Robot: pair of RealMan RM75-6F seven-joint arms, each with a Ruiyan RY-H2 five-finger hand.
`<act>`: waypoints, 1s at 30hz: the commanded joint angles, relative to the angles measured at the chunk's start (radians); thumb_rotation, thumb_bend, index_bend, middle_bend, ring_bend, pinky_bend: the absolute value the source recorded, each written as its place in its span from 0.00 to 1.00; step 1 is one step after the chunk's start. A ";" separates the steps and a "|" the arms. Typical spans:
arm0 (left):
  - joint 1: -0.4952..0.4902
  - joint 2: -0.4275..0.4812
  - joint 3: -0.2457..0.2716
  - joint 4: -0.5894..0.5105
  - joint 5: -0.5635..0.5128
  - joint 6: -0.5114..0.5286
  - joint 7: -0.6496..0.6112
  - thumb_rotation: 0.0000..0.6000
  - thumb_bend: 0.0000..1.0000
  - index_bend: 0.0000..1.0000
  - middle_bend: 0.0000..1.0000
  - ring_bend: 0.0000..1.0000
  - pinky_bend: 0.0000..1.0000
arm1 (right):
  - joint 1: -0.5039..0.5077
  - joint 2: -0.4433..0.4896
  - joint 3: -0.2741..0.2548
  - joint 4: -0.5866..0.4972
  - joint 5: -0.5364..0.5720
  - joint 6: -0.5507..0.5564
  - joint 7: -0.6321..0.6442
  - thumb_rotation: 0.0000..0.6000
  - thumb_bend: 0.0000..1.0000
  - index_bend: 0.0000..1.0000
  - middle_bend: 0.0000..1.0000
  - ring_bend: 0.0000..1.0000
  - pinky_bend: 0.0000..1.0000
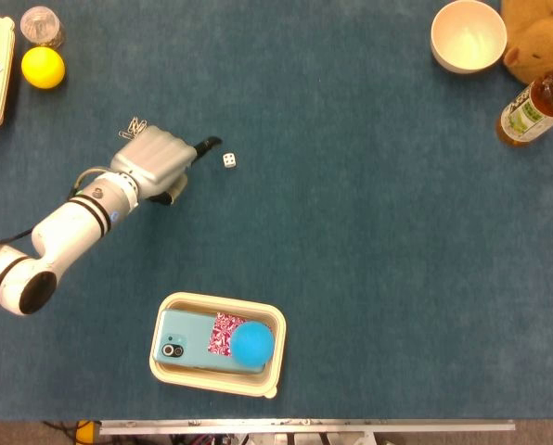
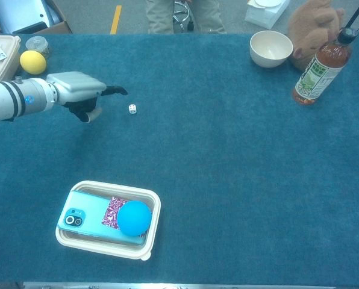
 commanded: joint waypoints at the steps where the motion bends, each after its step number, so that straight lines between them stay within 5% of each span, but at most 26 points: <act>1: 0.034 0.027 -0.011 -0.026 0.012 0.064 -0.013 1.00 0.65 0.00 0.98 0.83 0.84 | -0.001 0.001 0.000 0.001 0.000 0.000 0.001 1.00 0.29 0.40 0.33 0.26 0.42; 8: 0.140 0.093 -0.023 -0.106 0.038 0.247 -0.043 1.00 0.64 0.00 0.78 0.63 0.78 | 0.000 -0.002 -0.002 0.002 0.004 -0.006 -0.001 1.00 0.29 0.40 0.33 0.26 0.42; 14: 0.258 0.150 -0.016 -0.156 0.068 0.415 -0.074 1.00 0.56 0.00 0.55 0.42 0.58 | -0.001 -0.003 0.004 0.002 -0.001 0.005 0.000 1.00 0.29 0.40 0.33 0.26 0.42; 19: 0.376 0.187 -0.011 -0.182 0.081 0.573 -0.100 1.00 0.47 0.00 0.42 0.35 0.48 | -0.003 -0.006 0.006 0.005 0.003 0.010 -0.004 1.00 0.29 0.40 0.33 0.26 0.42; 30: 0.626 0.168 -0.015 -0.146 0.196 0.924 -0.269 0.86 0.34 0.03 0.35 0.30 0.37 | -0.011 -0.021 0.004 0.012 -0.001 0.024 0.000 1.00 0.29 0.38 0.33 0.22 0.36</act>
